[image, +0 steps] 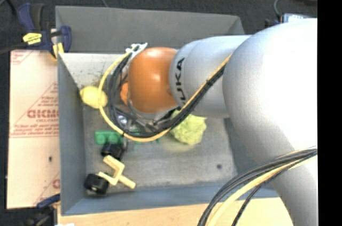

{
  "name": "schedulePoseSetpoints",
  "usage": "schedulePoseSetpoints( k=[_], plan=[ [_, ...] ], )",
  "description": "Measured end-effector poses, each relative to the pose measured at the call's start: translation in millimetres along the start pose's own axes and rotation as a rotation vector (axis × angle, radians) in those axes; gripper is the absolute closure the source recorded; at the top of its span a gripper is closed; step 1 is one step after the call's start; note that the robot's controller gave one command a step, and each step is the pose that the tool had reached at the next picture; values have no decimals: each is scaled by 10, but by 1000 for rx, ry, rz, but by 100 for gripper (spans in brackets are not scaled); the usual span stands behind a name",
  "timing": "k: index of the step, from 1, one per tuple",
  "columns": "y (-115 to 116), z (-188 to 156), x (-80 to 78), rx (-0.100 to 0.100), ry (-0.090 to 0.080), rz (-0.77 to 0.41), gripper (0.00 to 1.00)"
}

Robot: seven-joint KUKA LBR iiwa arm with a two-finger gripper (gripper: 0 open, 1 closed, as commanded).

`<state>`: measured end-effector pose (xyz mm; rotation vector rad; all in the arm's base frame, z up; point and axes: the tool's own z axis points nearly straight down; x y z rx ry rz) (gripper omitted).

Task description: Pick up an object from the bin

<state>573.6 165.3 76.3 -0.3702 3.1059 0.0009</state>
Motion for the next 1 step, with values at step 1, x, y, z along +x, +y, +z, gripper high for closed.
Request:
schedulePoseSetpoints(
  k=[1],
  plan=[
    [129, 34, -285, 1, -1, -56, 100]
  ],
)
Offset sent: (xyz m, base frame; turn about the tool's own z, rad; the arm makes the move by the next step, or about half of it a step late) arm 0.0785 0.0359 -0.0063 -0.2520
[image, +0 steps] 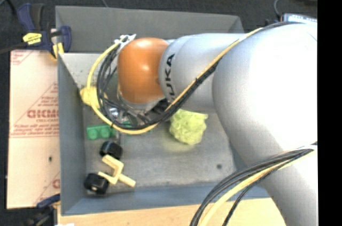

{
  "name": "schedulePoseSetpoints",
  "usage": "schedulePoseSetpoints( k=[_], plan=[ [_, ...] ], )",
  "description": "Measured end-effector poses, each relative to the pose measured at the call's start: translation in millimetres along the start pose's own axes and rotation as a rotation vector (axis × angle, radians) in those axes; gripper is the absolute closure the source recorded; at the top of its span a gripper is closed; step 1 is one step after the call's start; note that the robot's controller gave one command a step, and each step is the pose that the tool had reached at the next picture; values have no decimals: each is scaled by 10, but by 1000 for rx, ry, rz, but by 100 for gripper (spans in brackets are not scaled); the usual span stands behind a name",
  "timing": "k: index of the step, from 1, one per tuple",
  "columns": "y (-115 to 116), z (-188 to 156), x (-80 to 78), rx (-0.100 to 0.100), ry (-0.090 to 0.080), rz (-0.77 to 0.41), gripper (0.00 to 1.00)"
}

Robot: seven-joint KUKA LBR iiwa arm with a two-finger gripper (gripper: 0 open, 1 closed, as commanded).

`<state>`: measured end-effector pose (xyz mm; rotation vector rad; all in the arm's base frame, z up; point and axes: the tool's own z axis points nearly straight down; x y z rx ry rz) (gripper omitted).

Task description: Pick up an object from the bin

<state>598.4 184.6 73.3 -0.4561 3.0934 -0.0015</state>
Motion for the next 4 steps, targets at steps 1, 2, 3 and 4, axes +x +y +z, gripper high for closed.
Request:
schedulePoseSetpoints(
  k=[1, 2, 3, 4],
  plan=[
    [23, 5, -101, -1, 0, -24, 100],
    [-48, 11, -130, 1, -7, -175, 100],
    [-17, 22, -231, -3, -1, -114, 100],
    [-44, 18, -246, -1, -9, -117, 100]
  ],
)
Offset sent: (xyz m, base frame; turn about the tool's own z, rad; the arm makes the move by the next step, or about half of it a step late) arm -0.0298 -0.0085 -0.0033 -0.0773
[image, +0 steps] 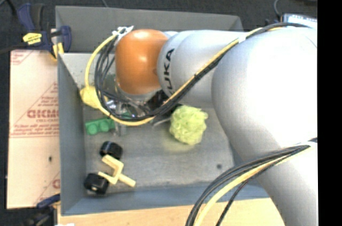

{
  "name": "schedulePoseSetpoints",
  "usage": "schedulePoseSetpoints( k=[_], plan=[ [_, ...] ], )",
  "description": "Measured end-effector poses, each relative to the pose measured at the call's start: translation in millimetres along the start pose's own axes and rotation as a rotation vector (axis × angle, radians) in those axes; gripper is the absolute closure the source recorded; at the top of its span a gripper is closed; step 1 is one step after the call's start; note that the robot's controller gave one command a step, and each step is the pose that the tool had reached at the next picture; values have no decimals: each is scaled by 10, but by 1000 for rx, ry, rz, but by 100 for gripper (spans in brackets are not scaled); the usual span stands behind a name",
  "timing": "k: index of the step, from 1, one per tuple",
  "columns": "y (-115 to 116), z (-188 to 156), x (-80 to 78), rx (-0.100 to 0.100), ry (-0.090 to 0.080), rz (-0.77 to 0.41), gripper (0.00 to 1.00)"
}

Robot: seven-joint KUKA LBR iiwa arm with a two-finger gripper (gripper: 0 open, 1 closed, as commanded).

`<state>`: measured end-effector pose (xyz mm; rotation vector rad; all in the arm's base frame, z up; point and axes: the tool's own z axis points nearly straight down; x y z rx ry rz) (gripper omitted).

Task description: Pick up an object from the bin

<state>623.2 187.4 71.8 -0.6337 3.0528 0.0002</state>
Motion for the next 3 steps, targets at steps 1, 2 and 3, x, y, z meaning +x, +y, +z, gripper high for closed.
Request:
schedulePoseSetpoints(
  k=[1, 2, 3],
  plan=[
    [0, -206, -128, -2, 6, -12, 100],
    [12, -718, -71, -1, 5, -11, 100],
    [13, -1077, -133, 1, -9, -20, 100]
  ],
)
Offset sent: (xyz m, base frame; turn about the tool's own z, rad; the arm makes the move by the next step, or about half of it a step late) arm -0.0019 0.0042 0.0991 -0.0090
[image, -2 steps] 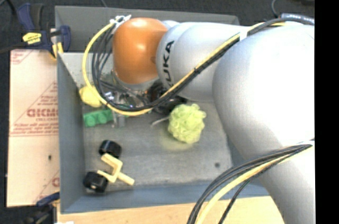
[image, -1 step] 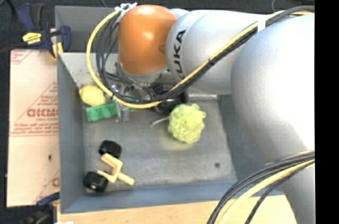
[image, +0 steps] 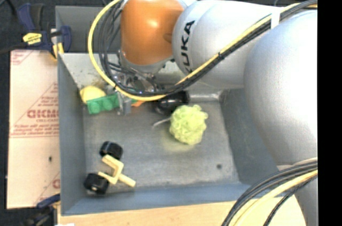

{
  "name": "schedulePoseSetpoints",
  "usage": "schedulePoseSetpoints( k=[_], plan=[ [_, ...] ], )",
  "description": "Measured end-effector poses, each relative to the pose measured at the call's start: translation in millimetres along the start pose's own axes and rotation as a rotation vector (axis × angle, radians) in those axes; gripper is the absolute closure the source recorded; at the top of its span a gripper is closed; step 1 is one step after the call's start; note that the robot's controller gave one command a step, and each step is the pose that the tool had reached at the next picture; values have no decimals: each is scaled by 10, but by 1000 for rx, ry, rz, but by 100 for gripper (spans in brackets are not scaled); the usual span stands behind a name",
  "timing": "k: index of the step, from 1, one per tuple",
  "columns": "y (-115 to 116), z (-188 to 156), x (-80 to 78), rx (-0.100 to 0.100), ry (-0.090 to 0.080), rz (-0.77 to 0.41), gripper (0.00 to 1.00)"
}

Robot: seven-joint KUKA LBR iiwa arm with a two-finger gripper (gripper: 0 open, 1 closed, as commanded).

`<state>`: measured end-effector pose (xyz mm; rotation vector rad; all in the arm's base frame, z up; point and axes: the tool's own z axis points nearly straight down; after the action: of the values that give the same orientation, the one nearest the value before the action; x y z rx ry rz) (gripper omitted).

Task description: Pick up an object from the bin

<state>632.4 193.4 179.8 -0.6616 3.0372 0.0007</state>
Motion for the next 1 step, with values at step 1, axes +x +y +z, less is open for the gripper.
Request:
schedulePoseSetpoints(
  k=[1],
  plan=[
    [-27, -192, -42, -3, 20, -31, 100]
  ],
)
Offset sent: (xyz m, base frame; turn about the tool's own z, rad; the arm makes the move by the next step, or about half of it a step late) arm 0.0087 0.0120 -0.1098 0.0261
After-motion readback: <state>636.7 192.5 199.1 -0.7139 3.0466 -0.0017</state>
